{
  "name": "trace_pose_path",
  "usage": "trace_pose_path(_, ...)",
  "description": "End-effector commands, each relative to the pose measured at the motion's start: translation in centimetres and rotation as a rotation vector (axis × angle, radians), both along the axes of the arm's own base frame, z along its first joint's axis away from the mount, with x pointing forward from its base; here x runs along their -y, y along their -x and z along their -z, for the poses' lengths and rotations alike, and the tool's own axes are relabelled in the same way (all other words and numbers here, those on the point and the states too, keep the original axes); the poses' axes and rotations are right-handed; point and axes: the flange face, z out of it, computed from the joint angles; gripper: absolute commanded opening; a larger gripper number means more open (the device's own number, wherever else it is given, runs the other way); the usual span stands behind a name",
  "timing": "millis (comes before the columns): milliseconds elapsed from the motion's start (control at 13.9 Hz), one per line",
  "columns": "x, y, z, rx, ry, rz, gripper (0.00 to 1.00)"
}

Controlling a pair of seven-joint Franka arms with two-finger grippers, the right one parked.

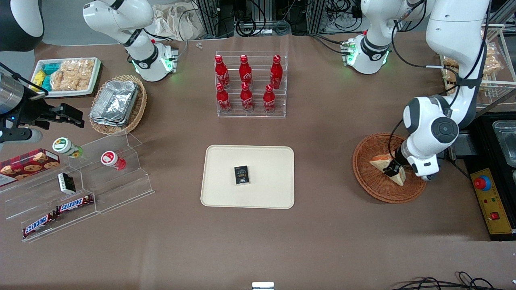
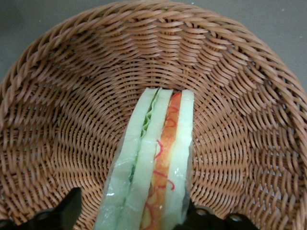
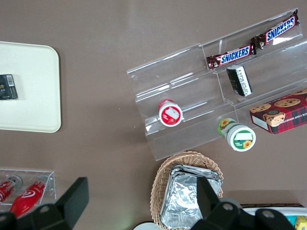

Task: Place sandwich from basket to tray
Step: 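Close the left gripper on the sandwich and lift it from the basket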

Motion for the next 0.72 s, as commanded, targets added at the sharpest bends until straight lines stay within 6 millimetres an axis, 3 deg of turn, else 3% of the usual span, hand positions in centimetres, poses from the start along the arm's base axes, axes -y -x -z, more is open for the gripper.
trace_pose_path(0,0.4,-1.4,-0.5,0.033,0.009,-0.040,0.03)
trace_pose_path(289,0.9,-2.4,-1.3,-0.028,0.008,0.048,0.00)
trace_pose_path(505,1.5,-3.9,-4.8,-0.091,0.033,0.078,0.00)
trace_pose_path(649,2.5,-5.8,-9.6,-0.153,0.041,0.170,0.00)
